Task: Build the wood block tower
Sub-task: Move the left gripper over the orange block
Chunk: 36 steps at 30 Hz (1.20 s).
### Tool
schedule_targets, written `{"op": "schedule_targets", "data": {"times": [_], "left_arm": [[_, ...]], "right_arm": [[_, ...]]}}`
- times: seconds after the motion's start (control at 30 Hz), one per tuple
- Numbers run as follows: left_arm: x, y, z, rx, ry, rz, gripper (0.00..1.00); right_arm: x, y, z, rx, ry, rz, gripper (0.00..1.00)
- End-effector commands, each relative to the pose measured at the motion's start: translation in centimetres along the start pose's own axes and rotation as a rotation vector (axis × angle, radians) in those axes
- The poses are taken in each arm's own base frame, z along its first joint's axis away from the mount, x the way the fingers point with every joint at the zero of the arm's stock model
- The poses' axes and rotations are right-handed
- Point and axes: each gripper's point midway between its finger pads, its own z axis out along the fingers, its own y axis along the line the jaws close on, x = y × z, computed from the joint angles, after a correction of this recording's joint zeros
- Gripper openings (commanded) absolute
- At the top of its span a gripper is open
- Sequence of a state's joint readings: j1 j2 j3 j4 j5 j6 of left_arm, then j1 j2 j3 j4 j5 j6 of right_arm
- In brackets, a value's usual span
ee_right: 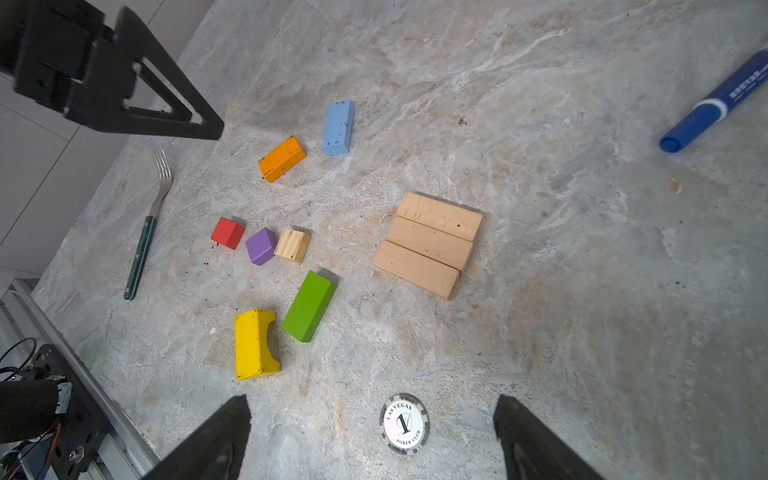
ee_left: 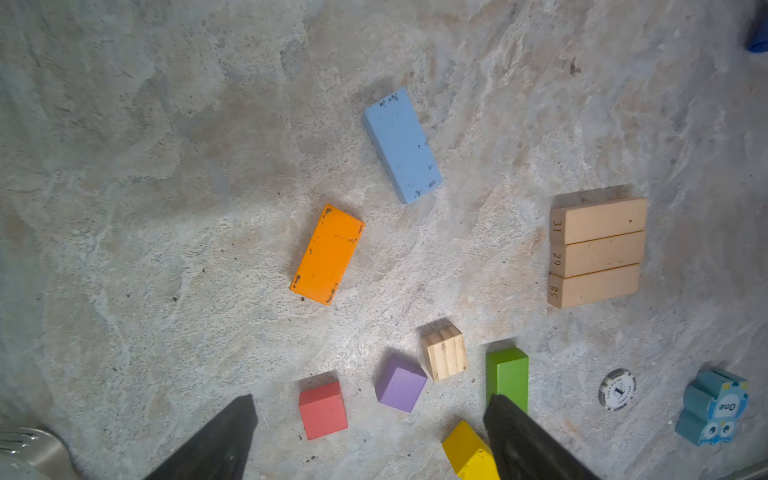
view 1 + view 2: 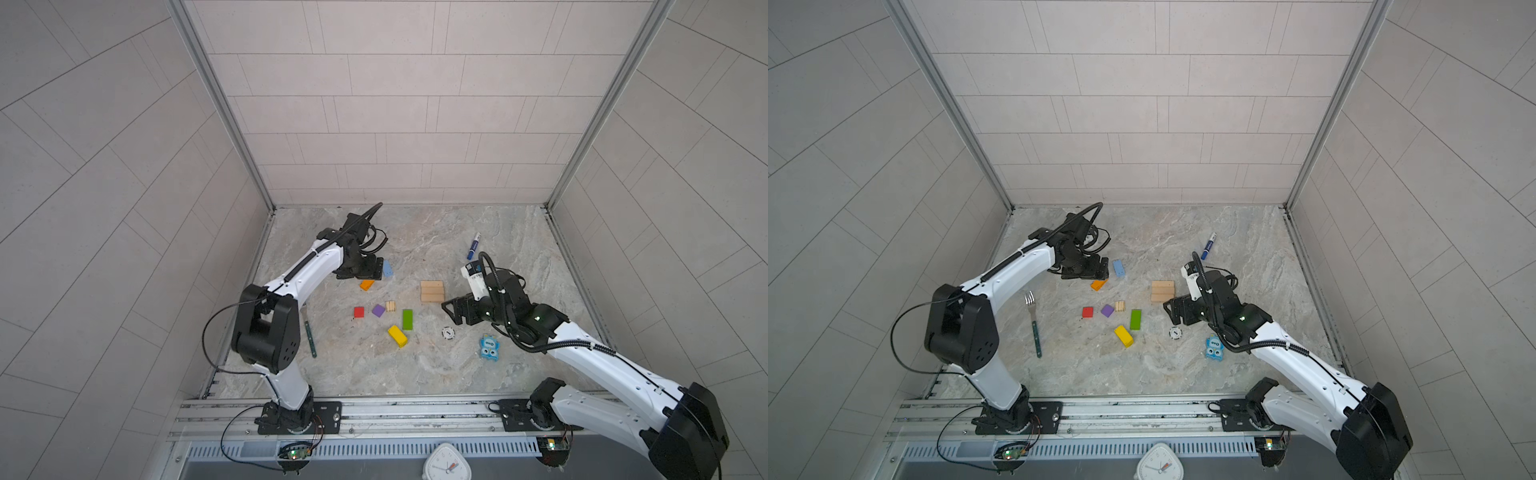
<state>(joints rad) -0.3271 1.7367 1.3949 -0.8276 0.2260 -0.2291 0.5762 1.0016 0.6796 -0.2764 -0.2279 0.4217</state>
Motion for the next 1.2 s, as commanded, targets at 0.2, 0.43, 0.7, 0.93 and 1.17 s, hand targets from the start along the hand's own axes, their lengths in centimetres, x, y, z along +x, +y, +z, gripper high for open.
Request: {"op": "schedule_targets", "data": {"times": [0.2, 0.43, 0.7, 0.93, 1.17], "left_arm": [[-2.2, 1.3, 0.2, -0.061, 0.015, 0.201, 0.89], [-1.9, 0.9, 5.0, 0.002, 0.092, 0.218, 0.79], [-2.3, 2.4, 6.3, 0.039, 0.053, 0.165, 0.72], [-3.2, 3.3, 5.9, 0.051, 0.004, 0.14, 0.7], [-2.6, 3.2, 6.5, 0.067, 0.015, 0.155, 0.67]], "right_arm": [[-1.3, 0.5, 0.6, -0.024, -0.09, -0.066, 0.94], [-0.3, 0.1, 1.7, -0.036, -0.117, -0.099, 0.94], [1.4, -0.7, 2.7, -0.008, -0.136, -0.164, 0.94], [1.8, -0.2, 2.4, -0.035, -0.143, -0.202, 0.94], [2.1, 0.0, 1.6, -0.052, -0.17, -0.232, 0.94]]}}
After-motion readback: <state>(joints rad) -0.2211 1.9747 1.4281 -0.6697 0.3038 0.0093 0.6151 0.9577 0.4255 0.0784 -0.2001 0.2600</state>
